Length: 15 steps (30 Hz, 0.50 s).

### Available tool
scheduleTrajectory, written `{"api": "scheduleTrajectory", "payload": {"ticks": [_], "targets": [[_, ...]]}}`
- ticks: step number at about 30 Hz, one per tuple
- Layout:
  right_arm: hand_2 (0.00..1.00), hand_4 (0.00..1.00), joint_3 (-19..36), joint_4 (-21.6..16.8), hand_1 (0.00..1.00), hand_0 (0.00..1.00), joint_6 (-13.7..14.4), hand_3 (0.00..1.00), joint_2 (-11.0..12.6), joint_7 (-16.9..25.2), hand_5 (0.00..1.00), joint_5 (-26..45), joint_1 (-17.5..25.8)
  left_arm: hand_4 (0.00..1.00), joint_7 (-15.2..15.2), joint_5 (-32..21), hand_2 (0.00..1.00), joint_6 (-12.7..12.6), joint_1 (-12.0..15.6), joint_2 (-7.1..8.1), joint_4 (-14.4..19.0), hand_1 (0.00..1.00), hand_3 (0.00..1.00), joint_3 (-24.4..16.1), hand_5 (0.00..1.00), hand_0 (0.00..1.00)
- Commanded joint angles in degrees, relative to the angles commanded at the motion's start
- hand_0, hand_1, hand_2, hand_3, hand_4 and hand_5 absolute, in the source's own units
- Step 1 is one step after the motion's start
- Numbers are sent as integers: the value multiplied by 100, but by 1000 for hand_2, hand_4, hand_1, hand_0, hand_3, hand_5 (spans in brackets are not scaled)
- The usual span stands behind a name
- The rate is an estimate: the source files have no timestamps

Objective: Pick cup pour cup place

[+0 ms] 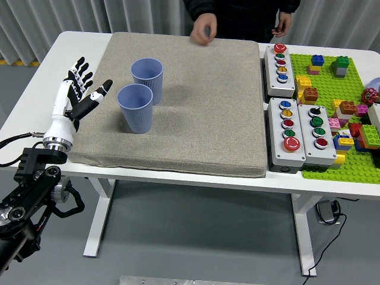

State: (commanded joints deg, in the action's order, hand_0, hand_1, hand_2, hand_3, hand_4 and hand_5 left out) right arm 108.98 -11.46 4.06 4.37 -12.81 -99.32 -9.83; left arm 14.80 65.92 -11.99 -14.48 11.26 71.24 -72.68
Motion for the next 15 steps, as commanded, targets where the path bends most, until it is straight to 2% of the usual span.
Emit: {"api": "scheduleTrajectory", "payload": {"ticks": [3,4,10,15], "targets": [[604,44,-2,-3,682,701,-2,600,-4,-9,396,-10,2,925,-87,284,998,45,140,51,156,961,998,-17,358,910],[605,44,1,-3,682,700,-6,600,-4,-10,396,-22,1,928,-103,353,998,49,172,59,186,977,998,-27,326,924],[604,42,26,-6,682,701,-28,600,-3,-22,399,-99,5,927,-172,502,998,62,450,163,383,983,998,17,319,931],[604,42,60,-5,682,701,-32,600,2,-14,399,-144,0,927,-158,652,998,-2,730,67,540,983,998,18,319,931]]}}
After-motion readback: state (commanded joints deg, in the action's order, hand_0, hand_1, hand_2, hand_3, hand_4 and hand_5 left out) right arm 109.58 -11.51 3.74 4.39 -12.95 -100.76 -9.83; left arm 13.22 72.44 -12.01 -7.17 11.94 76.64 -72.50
